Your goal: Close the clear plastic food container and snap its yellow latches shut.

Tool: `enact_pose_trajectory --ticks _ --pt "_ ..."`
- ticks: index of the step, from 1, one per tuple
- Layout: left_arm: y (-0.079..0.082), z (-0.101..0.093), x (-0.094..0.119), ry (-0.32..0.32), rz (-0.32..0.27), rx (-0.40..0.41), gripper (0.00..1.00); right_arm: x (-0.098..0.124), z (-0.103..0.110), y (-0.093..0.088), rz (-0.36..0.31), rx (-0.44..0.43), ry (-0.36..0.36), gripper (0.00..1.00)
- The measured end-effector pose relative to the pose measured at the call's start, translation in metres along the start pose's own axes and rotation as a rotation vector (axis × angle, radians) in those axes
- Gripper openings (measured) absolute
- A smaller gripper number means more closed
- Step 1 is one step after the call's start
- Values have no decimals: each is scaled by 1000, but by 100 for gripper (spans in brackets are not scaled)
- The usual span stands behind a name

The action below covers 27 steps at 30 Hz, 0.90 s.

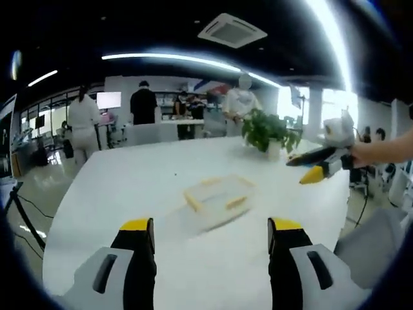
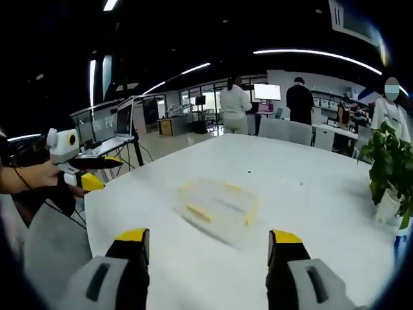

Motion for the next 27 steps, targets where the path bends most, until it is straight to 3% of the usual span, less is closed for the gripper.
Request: enact_pose_trajectory --ticks 11,16,27 --pt "-11 -10 21 -1 -10 47 74 24 20 -19 12 -42 -16 76" --pt "-10 -14 28 -4 -20 52 79 34 25 -22 -29 -94 -33 85" --pt "-11 -6 39 25 -31 55 85 41 35 -33 -41 -136 -42 89"
Point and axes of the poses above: the point that each gripper's makers call its tool centre point, and the gripper's own axes: x roughly backward along the fingers, z roughly to its left, y roughly out of its top, the point moved 3 cm from there along x, roughly backward along the fingers, and after that the axes turned 1 degree about -x, right-handed, at the moved point
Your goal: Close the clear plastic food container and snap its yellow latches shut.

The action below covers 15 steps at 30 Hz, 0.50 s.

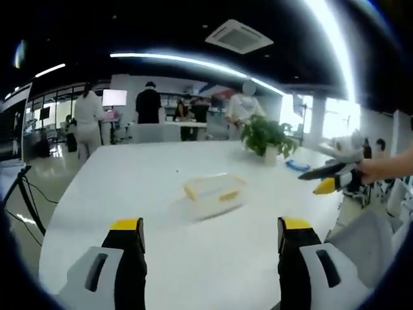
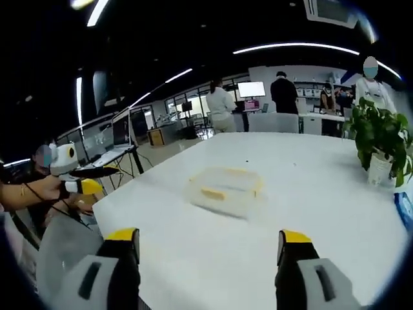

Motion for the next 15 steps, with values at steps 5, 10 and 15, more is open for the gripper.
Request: enact_pose_trajectory --ticks 5,10,15 --pt "0 1 1 3 -7 22 86 0 0 -6 17 -14 5 88" --pt "-5 -1 -1 2 13 10 83 -1 0 -6 24 -6 6 88" --pt "-9 -1 -4 -2 15 27 84 -4 1 -10 48 20 13 88"
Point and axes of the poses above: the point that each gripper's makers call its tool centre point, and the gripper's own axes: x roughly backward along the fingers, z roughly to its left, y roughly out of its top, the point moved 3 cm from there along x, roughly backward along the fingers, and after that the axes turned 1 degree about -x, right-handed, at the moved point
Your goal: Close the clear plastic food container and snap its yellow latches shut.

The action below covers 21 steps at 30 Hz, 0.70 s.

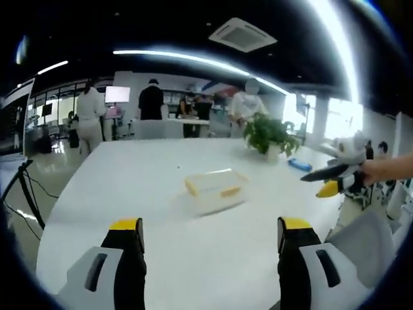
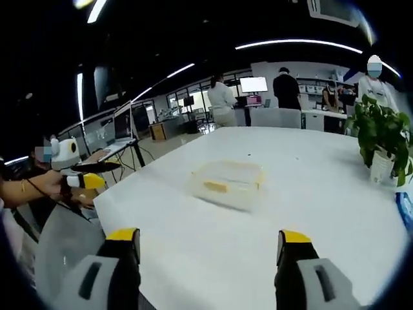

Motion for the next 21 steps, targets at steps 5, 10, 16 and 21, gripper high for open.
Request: enact_pose_trajectory --ticks 5,10,16,21 --pt "-4 1 -4 -3 16 -4 80 -3 -1 0 3 -13 14 87" --pt "-3 7 -7 1 10 5 79 -9 -5 1 12 -10 20 87" --pt "-3 21 -13 19 28 3 76 -16 -9 8 -5 -19 22 87" --pt "-2 27 -21 14 37 -2 76 -20 -12 9 -10 -30 17 86"
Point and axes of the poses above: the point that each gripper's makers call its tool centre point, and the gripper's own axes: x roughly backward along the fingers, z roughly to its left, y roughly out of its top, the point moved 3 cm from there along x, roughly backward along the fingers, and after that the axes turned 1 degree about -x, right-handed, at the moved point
